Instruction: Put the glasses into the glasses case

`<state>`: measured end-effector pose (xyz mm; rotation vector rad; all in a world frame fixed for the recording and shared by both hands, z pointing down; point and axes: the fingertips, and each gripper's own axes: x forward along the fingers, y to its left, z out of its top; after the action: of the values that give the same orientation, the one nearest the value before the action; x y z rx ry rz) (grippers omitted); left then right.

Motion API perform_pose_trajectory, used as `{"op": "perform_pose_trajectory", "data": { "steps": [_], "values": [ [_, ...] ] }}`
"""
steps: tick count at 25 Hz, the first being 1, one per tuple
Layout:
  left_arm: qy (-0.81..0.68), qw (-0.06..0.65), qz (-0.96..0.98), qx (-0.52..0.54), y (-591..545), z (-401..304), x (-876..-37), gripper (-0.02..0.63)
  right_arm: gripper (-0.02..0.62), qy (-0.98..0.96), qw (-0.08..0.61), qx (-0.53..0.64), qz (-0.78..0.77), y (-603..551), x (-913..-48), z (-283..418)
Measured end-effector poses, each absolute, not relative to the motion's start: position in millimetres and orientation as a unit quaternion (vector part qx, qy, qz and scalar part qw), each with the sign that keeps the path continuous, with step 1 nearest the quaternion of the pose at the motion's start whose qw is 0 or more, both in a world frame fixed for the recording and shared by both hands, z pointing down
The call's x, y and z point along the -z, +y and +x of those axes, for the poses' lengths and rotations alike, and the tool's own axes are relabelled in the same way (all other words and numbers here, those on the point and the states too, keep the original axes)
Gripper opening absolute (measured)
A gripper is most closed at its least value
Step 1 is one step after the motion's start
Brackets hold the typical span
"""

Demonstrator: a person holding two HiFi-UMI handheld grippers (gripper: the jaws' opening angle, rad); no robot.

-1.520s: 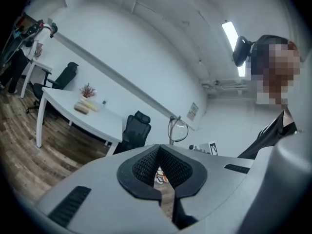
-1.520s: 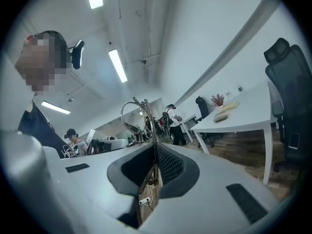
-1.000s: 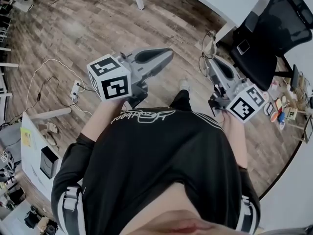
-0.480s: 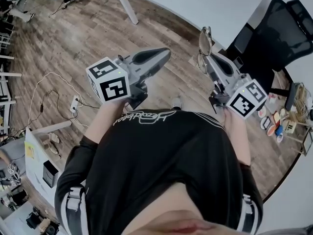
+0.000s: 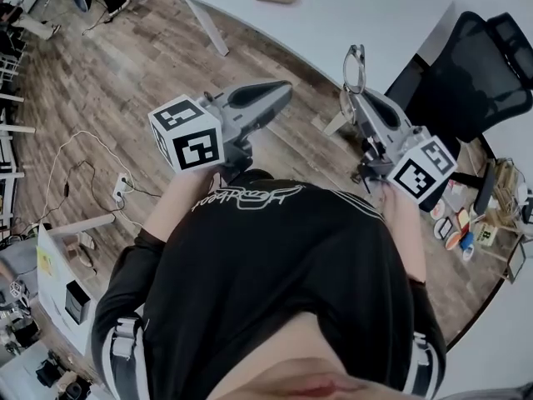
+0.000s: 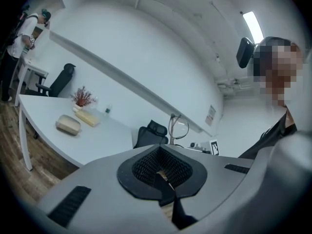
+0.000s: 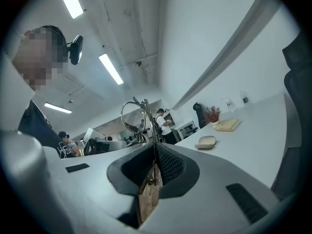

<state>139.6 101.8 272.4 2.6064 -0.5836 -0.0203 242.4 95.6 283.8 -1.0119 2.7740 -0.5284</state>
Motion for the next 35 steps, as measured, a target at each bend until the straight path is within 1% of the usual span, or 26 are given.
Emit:
{"op": "perform_pose_trajectory", "data": {
  "steps": [11,18,35],
  "values": [
    [-0.223,0.237,0.946,0.019,49,131,-280,0.006,0.023,0.924,0.065,0.174,-0.334,45,-292,240],
    [-0.209,0.244,0.947,0.010,-11,122,-284,0.006,0.023,0.918,0.062,0.179,-0.348,-13,-294,228],
    [-0.170,0.259,0.951,-0.005,-202,55,-280,0.006,0.023,0.900,0.040,0.195,-0.388,-192,-288,157]
  ]
}}
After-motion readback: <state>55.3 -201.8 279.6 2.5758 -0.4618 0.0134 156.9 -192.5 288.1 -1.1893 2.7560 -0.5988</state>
